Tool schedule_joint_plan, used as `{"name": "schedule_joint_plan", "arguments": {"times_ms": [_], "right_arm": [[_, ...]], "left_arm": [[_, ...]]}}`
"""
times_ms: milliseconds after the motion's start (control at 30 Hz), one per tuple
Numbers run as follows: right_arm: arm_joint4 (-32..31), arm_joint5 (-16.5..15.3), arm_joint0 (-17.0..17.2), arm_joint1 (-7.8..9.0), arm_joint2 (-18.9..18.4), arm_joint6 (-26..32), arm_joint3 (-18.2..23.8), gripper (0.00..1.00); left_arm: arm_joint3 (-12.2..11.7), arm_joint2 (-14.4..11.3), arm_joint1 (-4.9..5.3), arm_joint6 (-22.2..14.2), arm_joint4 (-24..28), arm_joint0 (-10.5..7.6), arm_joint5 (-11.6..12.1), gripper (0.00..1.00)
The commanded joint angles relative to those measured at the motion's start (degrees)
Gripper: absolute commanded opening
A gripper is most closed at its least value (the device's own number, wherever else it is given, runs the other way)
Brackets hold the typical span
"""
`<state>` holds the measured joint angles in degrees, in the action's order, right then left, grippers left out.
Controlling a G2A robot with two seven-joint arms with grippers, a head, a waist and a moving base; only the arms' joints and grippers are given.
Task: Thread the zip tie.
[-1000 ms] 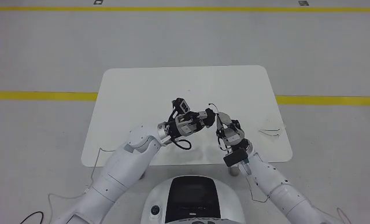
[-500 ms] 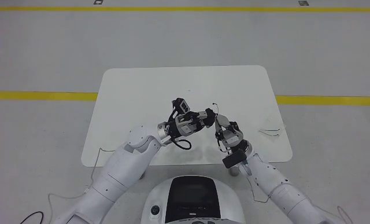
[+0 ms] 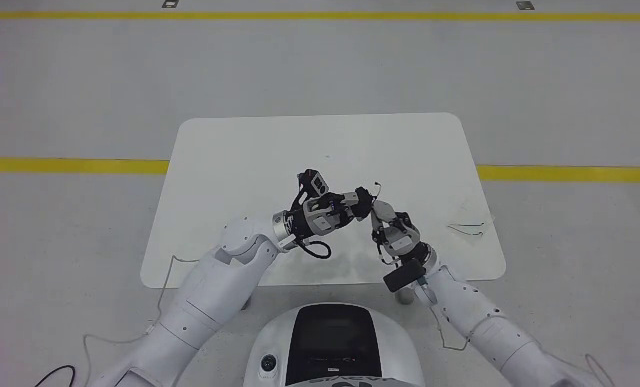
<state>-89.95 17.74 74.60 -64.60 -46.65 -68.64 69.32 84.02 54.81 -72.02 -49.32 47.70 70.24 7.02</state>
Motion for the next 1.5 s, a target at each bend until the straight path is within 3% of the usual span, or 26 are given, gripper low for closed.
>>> {"name": "schedule_joint_plan", "arguments": {"times_ms": [0,1467], "right_arm": [[0.00,0.15,-0.16,0.16,0.30,0.13,-0.05,0.00],[0.00,1.51,-2.45,1.32,5.06,1.25,-1.92,0.00]], "left_arm": [[0.00,0.00,0.00,0.00,0.00,0.00,0.00,0.00],[0.00,0.00,0.00,0.00,0.00,0.00,0.00,0.00]]}}
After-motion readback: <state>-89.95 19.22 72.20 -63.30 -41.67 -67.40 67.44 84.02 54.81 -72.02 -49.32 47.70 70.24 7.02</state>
